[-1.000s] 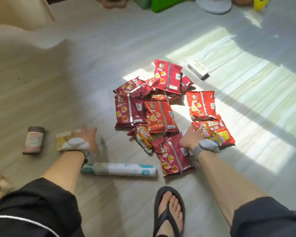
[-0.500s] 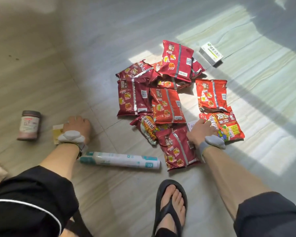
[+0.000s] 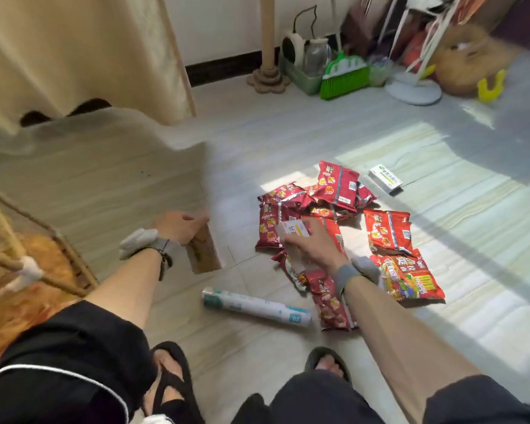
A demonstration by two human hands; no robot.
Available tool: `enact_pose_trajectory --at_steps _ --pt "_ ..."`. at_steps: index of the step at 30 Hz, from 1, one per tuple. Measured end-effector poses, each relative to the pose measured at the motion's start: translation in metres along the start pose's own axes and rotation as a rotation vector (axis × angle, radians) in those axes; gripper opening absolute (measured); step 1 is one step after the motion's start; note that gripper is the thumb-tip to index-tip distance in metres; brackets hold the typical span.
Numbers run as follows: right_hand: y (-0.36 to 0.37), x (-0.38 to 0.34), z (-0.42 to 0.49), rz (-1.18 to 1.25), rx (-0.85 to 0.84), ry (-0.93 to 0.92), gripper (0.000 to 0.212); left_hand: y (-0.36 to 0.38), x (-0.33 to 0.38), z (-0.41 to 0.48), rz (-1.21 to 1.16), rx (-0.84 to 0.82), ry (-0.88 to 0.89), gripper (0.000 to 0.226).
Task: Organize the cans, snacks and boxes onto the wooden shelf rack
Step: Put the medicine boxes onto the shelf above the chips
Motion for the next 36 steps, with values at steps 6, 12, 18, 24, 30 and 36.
enact_pose_trajectory --at_steps 6,12,18,24,30,36 --pt "0.041 -0.123 -0.071 0.319 -0.443 -0.149 0.036 -0.061 0.0 -0.079 -0.597 -0.051 -0.172 0.054" --pt "0.064 -0.201 -0.129 0.137 -0.603 -0.281 0.042 -0.114 -0.032 -0.141 -0.726 0.004 -0.224 0.039" --pt "0.123 -0.264 -0.173 -0.314 -0.684 -0.407 0.052 -0.181 -0.098 -0.213 -0.755 0.041 -0.299 0.036" --pt "0.184 -0.304 -0.19 -0.57 -0.572 -0.576 0.065 -0.244 -0.189 -0.262 -0.451 0.279 -0.38 0.052" --pt "0.235 -0.334 -0.185 -0.487 -0.584 -0.549 0.059 -0.293 -0.228 -0.286 -0.505 0.428 -0.353 0.032" --pt "0.294 -0.356 -0.172 -0.503 -0.478 -0.552 0.043 -0.287 -0.274 -0.267 -0.554 0.37 -0.381 0.029"
Point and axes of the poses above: each hand's wrist, its own z-axis towards the middle knuckle, its own y-axis out of the palm, x = y × z, the point moved 4 cm from there along z, towards the middle knuckle, and after that the axes turned 15 degrees about -z, right-handed, at the moved point
